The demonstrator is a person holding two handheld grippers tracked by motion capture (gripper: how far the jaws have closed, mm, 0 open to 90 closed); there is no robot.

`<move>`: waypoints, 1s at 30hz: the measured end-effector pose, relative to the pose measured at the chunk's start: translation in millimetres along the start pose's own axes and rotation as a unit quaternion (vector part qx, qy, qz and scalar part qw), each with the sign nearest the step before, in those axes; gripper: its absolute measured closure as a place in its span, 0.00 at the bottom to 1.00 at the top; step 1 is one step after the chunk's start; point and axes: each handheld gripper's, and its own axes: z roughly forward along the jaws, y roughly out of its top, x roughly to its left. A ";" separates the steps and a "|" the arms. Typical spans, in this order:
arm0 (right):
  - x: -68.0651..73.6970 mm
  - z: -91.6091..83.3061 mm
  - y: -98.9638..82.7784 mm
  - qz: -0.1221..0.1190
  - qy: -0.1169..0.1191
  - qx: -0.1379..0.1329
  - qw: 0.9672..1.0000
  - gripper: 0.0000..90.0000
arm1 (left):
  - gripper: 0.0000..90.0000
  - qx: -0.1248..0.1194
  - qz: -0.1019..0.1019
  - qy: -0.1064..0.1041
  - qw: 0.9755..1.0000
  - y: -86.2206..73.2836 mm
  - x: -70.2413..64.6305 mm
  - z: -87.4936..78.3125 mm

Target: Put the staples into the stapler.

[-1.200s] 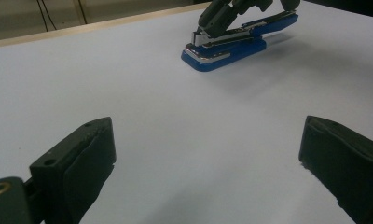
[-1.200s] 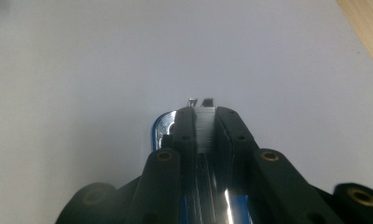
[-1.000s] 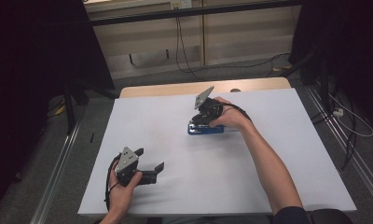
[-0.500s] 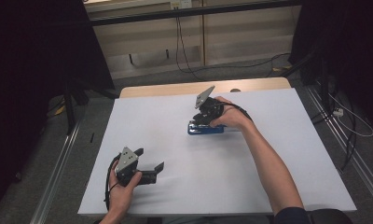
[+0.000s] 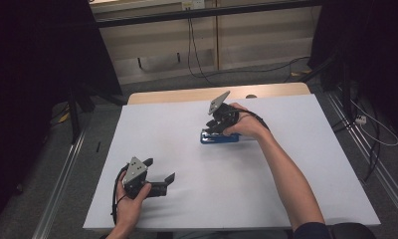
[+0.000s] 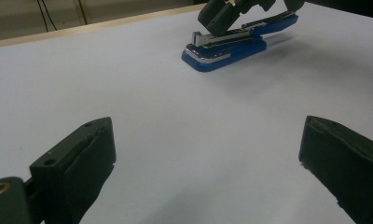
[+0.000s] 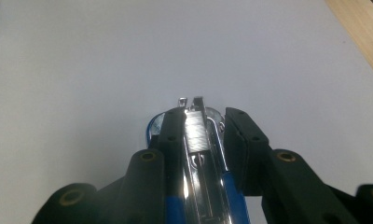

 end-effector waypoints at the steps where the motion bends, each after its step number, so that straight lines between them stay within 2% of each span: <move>1: 0.4 -0.7 -0.3 0.010 -0.003 -0.002 1.000 0.73 | 0.04 0.000 0.000 0.000 1.000 0.0 0.0 0.1; 8: 1.3 -1.6 -7.5 0.052 -0.027 -0.016 0.998 0.51 | 0.04 0.001 -0.002 -0.002 1.000 -0.1 -0.9 0.8; 17: 5.5 -10.4 -16.2 0.088 -0.053 -0.028 0.994 0.33 | 0.04 0.002 -0.002 0.000 1.000 -0.2 -0.9 1.4; 20: 7.2 -14.2 -20.2 0.108 -0.068 -0.039 0.991 0.26 | 0.04 0.002 -0.003 0.001 1.000 -0.1 -0.9 1.2; 24: 11.6 -19.8 -21.8 0.119 -0.087 -0.048 0.988 0.17 | 0.04 0.002 -0.004 0.001 1.000 -0.3 -0.4 1.4; 26: 13.4 -23.2 -22.8 0.126 -0.092 -0.054 0.986 0.17 | 0.04 0.002 -0.003 0.001 1.000 -0.2 -0.5 1.4; 30: 15.8 -28.5 -26.5 0.147 -0.104 -0.074 0.981 0.14 | 0.04 0.002 -0.003 0.000 1.000 -0.2 -0.6 1.2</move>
